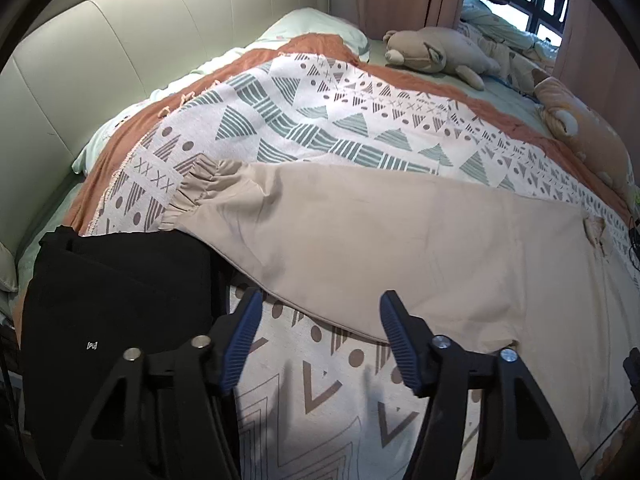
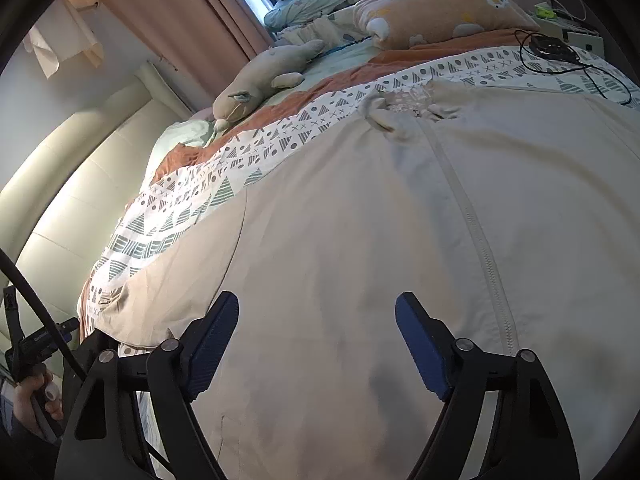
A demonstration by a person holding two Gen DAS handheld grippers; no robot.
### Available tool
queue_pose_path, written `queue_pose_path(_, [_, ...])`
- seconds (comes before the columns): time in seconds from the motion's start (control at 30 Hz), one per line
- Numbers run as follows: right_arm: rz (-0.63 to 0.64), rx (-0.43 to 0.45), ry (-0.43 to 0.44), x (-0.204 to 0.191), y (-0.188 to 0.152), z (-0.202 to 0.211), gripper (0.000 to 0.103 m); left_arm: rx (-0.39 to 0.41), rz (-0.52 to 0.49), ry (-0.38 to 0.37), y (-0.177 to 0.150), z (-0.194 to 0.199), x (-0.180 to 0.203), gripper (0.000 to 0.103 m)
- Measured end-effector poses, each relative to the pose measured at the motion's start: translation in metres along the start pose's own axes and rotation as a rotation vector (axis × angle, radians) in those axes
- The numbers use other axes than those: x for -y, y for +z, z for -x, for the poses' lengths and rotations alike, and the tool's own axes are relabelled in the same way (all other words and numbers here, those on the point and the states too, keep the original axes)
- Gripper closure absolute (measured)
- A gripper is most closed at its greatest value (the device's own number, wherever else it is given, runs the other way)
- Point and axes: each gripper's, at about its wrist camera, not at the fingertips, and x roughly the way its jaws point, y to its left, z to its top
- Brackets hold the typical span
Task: Fold large clothes
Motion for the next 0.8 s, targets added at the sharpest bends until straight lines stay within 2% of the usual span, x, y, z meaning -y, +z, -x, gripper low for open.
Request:
queue_pose_path(0.2, [0.001, -0.041, 0.011, -0.025, -0.005, -0.012, 0.045, -0.078, 0.043, 0.062, 0.011, -0.040, -0.012, 0.047])
queue_pose_path(0.33, [-0.020, -0.057, 0.004, -0.029, 0.003, -0.028, 0.046, -0.156, 0.025, 0.149, 0.012, -0.063, -0.013, 0.047])
queue_pose_path(0.43, [-0.025, -0.052, 0.000, -0.029, 0.004, -0.030, 0.046, -0.189, 0.030, 0.169, 0.012, -0.080, -0.015, 0.047])
queue_pose_path(0.57, [-0.022, -0.049, -0.007, -0.029, 0.001, -0.030, 0.048, -0.212, 0.052, 0.236, 0.014, -0.102, -0.022, 0.047])
queue_pose_path(0.63, [-0.027, -0.059, -0.006, -0.029, 0.000, -0.032, 0.063, -0.221, 0.072, 0.228, 0.017, -0.108, -0.026, 0.047])
queue_pose_path(0.67, [-0.034, -0.063, -0.001, -0.028, 0.000, -0.033, 0.065, -0.215, 0.079, 0.220, 0.018, -0.110, -0.027, 0.047])
queue_pose_path(0.7, [-0.047, -0.070, 0.015, -0.028, 0.000, -0.034, 0.070, -0.198, 0.085, 0.211, 0.020, -0.108, -0.028, 0.056])
queue_pose_path(0.73, [-0.054, -0.076, 0.035, -0.029, 0.001, -0.036, 0.074, -0.179, 0.088, 0.206, 0.022, -0.105, -0.029, 0.078])
queue_pose_path(0.8, [-0.061, -0.081, 0.067, -0.031, 0.002, -0.040, 0.076, -0.141, 0.096, 0.194, 0.028, -0.096, -0.031, 0.090])
